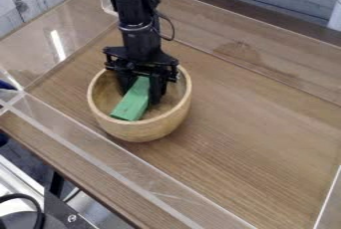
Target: Remove the green block from inside the brown bowl and put it on the table
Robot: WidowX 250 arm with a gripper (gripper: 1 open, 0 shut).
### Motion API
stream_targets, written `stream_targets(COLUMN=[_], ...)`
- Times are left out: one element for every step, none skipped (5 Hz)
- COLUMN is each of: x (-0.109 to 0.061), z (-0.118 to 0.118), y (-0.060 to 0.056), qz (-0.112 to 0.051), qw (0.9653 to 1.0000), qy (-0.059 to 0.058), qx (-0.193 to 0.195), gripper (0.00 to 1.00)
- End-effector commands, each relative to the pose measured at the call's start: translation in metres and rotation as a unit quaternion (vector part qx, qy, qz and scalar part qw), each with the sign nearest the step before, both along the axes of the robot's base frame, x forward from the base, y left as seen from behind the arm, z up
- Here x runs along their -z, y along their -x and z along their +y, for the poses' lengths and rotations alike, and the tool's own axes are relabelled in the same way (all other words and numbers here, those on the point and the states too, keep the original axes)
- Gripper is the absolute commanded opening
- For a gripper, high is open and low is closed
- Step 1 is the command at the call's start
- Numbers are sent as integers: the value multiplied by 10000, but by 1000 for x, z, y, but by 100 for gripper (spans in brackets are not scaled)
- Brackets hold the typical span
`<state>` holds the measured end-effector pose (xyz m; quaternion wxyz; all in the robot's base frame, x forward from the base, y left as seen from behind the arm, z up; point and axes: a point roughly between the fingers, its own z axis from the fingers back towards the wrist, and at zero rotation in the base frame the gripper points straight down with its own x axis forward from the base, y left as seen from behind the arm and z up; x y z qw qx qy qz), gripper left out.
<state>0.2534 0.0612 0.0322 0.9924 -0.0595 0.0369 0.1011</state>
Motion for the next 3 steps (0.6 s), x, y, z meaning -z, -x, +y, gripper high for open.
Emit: stream_targets(x=[-14, -18, -21], z=[-3, -5, -6], y=[-8, -9, -9], qz=[-210, -200, -185], qw=[9998, 9998, 9998], qy=[-15, 1, 10], qx=[22, 21, 22], gripper=[0, 0, 0])
